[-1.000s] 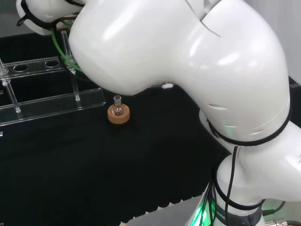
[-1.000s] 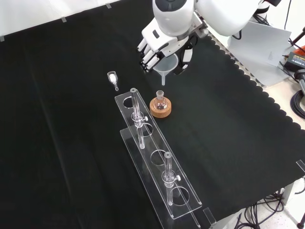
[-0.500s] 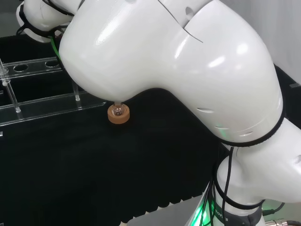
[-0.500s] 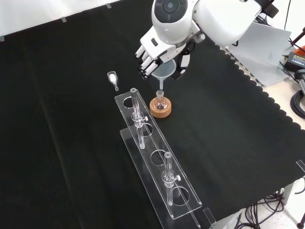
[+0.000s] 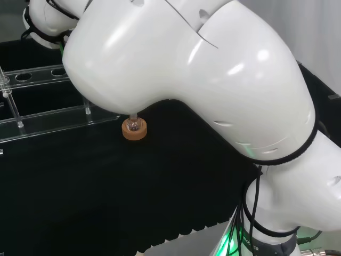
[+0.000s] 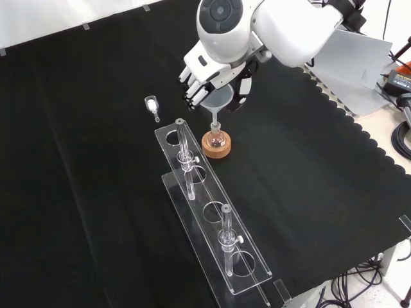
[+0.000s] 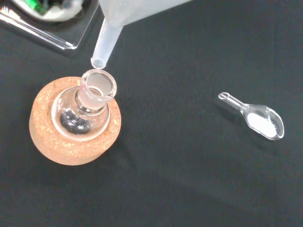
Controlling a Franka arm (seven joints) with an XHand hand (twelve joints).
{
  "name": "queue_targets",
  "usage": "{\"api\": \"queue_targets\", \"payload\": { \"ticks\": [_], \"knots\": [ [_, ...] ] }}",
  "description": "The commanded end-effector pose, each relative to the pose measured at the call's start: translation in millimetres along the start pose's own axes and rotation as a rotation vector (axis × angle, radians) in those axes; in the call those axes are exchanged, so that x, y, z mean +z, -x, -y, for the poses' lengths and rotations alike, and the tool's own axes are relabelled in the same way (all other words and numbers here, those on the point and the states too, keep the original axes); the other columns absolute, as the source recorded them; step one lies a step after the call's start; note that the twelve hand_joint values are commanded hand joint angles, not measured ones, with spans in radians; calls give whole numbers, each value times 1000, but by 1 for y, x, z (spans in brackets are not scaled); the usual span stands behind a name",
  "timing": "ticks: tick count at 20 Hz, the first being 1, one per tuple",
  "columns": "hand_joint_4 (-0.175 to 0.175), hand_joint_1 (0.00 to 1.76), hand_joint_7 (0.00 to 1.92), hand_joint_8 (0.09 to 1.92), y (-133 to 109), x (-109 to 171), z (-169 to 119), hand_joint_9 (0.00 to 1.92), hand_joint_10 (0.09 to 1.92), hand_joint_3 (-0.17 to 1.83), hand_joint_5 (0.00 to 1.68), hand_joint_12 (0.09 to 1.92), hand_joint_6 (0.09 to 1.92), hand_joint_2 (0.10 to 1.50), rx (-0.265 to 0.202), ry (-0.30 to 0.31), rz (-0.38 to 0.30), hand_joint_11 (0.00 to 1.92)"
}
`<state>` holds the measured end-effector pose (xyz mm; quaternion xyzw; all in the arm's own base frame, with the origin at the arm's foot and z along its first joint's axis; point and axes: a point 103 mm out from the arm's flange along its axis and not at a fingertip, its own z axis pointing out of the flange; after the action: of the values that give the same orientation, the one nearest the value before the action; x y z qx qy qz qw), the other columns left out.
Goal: Place the funnel on the round-bottom flask.
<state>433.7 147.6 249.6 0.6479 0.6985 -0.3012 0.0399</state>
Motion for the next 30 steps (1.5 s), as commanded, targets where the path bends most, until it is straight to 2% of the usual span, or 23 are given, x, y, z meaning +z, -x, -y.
{"api": "queue_targets", "payload": {
  "ticks": [1,12,17,22,28,30],
  "knots": [
    [-23,967,706,721,-1,4,-2,1118,500,719,782,1189,773,733,6,-14,-4,669],
    [-25,967,707,723,-6,10,-3,1117,501,721,784,1189,775,734,-9,-21,-13,669],
    [-26,967,706,723,7,17,-1,1116,502,722,786,1189,776,735,-4,-28,-14,669],
    [-26,967,706,724,-4,12,-4,1116,503,723,786,1189,776,735,-1,-35,2,669],
    [-27,966,706,725,-3,12,-5,1115,504,724,787,1188,776,736,-3,-36,-13,670],
    [-27,966,706,725,8,19,-3,1115,505,725,787,1188,776,736,-9,-29,-37,670]
  ]
}}
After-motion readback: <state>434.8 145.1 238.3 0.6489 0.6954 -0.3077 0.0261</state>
